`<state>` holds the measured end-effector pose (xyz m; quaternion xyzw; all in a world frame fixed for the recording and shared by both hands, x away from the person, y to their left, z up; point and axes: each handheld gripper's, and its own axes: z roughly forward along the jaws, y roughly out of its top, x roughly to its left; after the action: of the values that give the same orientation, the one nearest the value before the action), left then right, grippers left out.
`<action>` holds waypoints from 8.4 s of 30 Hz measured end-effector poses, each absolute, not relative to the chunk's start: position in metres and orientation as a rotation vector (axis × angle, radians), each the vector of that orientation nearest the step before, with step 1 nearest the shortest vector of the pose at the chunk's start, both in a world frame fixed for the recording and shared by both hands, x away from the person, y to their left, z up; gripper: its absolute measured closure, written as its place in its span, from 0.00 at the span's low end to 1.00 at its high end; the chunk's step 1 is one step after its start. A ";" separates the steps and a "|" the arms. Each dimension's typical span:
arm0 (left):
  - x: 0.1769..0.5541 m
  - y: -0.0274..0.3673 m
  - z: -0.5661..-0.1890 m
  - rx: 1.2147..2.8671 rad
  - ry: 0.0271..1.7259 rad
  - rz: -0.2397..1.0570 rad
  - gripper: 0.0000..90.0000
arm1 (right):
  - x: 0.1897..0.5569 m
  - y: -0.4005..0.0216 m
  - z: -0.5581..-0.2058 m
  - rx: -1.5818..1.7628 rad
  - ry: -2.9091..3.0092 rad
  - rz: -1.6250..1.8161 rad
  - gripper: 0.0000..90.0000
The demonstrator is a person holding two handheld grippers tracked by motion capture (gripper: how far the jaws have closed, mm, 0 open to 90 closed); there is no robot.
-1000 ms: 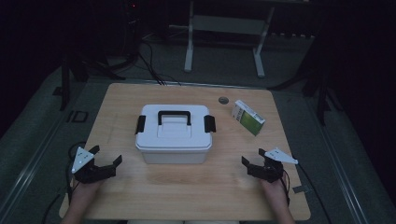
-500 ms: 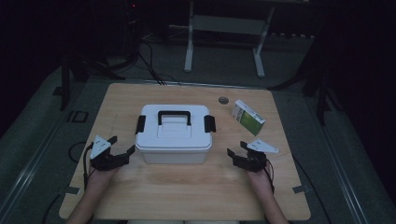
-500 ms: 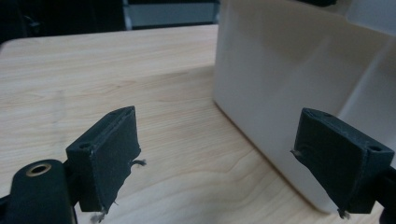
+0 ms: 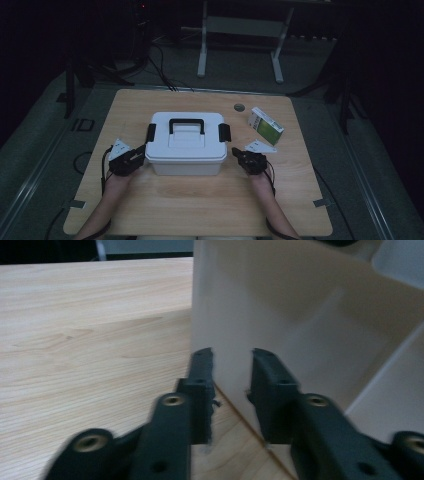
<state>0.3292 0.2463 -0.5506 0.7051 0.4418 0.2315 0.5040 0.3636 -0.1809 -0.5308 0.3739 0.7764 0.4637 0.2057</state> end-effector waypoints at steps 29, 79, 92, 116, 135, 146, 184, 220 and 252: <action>0.315 0.221 -0.543 1.750 1.025 0.487 1.00 | 0.345 -0.168 -0.528 1.001 2.216 1.301 1.00; 0.255 0.191 -0.538 1.846 0.895 0.351 1.00 | 0.267 -0.217 -0.528 1.029 2.237 1.335 1.00; 0.258 0.197 -0.539 1.829 0.902 0.338 1.00 | 0.261 -0.213 -0.528 1.002 2.235 1.326 1.00; 0.258 0.224 -0.547 1.903 0.908 0.259 0.51 | 0.275 -0.252 -0.535 1.095 2.172 1.320 0.44; 0.261 0.260 -0.513 1.967 0.873 0.200 0.29 | 0.281 -0.291 -0.546 1.138 2.229 1.354 0.15; 0.279 0.249 -0.459 2.000 0.759 0.168 0.29 | 0.281 -0.297 -0.550 1.162 2.238 1.373 0.16; 0.338 0.153 -0.405 2.124 0.521 0.098 0.29 | 0.280 -0.298 -0.552 1.157 2.249 1.386 0.16; 0.353 0.091 -0.398 2.331 0.323 0.004 0.81 | 0.280 -0.299 -0.554 1.158 2.261 1.388 0.16; 0.359 0.095 -0.379 2.305 0.149 -0.052 0.93 | 0.280 -0.299 -0.555 1.166 2.269 1.389 0.16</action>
<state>0.3592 0.0945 -0.3787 0.9127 0.0591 -0.0204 0.4039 0.2796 -0.2991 -0.5551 0.3985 0.7757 0.4749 0.1179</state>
